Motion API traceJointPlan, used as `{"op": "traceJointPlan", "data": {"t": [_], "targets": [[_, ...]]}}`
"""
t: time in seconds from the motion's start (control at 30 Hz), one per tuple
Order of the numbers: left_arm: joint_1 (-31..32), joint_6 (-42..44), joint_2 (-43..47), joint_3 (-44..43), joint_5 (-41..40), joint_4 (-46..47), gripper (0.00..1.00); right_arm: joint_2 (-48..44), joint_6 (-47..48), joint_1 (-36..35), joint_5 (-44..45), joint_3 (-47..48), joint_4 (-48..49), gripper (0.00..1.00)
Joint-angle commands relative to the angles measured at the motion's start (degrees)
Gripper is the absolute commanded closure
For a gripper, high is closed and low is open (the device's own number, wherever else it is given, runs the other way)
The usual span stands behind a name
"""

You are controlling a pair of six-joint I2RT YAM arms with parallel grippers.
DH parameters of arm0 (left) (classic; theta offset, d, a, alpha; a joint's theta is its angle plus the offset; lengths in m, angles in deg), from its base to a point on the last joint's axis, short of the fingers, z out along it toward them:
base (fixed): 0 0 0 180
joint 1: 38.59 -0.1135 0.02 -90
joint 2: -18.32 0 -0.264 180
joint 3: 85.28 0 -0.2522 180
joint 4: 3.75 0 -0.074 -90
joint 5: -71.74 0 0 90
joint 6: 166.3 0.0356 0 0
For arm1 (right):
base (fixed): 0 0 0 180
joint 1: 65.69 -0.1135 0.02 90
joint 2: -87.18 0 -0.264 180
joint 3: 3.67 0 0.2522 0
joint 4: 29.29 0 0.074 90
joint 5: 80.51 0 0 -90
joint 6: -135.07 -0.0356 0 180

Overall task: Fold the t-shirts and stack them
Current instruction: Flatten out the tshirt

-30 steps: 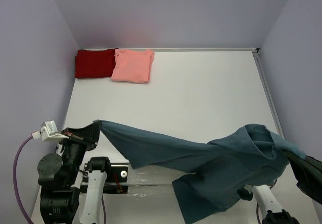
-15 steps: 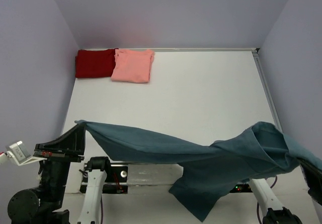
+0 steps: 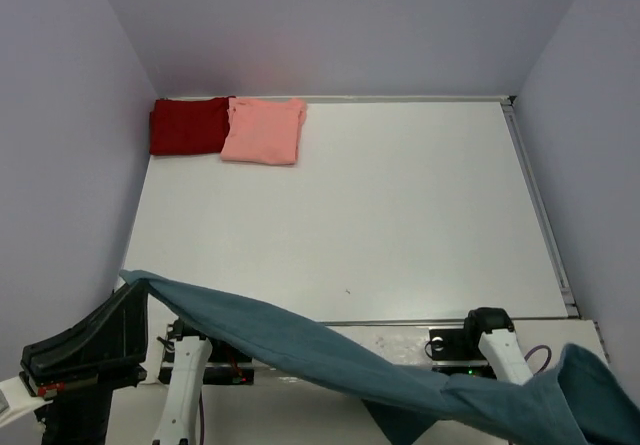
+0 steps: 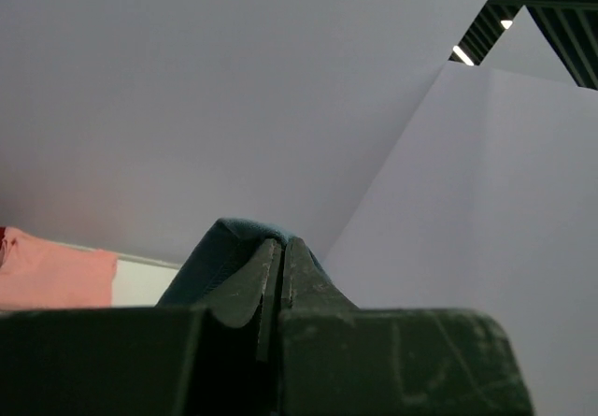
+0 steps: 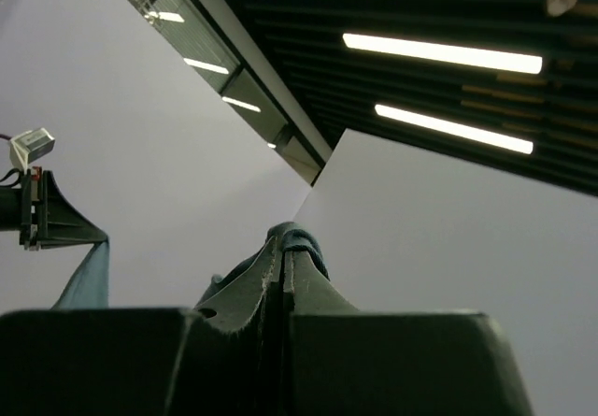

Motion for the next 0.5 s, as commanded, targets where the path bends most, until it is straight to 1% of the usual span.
{"op": "traceJointPlan", "data": {"t": [0.0, 0.17, 0.27, 0.3, 0.37, 0.47], "targets": [[-0.5, 1.4, -3.5, -1.9, 3.2, 5.1, 1.00, -2.0, 2.5, 0.1, 4.4, 3.1, 1.8, 1.00], [-0.8, 1.3, -2.8, -1.7, 3.4, 5.4, 1.00, -1.9, 3.3, 0.1, 5.2, 3.6, 1.7, 1.00], [-0.8, 1.2, -2.0, 2.9, 2.5, 4.9, 1.00, -1.0, 2.7, 0.1, 5.1, 1.4, 1.7, 1.00], [-0.8, 1.1, -1.8, 2.9, 2.5, 4.8, 1.00, -0.7, 2.6, 0.1, 5.0, 1.4, 1.7, 1.00], [-0.8, 0.9, -1.2, 8.0, 1.7, 4.7, 1.00, 0.0, 2.7, 0.1, 4.9, -1.3, 1.7, 1.00], [-0.8, 0.8, -0.9, 10.8, 0.3, 3.8, 1.00, 0.8, 2.8, 0.1, 5.1, -4.8, 1.8, 1.00]]}}
